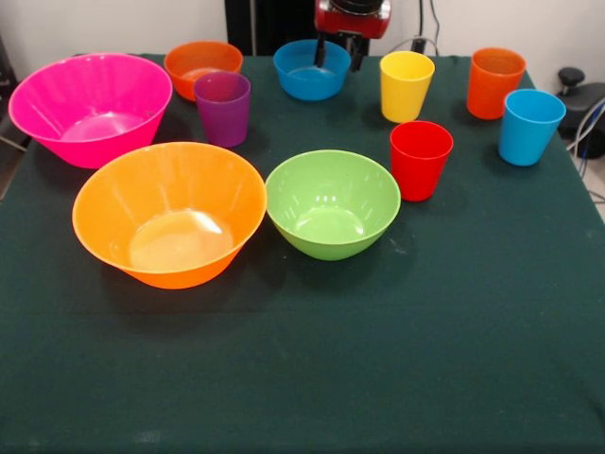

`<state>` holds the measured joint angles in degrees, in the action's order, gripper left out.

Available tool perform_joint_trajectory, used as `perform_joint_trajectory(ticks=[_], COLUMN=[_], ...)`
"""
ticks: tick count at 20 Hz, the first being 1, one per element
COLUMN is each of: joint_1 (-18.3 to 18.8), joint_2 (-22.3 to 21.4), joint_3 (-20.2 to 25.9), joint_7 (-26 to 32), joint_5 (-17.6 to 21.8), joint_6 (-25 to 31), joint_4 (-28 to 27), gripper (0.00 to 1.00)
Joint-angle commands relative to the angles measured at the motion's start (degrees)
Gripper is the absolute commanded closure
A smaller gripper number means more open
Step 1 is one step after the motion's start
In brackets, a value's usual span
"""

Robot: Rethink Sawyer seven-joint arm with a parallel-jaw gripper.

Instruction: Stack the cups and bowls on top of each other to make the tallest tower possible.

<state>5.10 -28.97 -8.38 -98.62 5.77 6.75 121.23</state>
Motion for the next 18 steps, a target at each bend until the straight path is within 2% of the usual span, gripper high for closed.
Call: perform_joint_trajectory(ticks=[1, 18], joint_1=[-1.04, -0.74], joint_2=[1.65, 2.22], joint_3=[3.38, 3.32], joint_7=[-6.53, -6.21], joint_5=[1.76, 2.21], joint_6=[-4.57, -4.52], joint_4=[-5.97, -6.18], gripper=[0.00, 0.00])
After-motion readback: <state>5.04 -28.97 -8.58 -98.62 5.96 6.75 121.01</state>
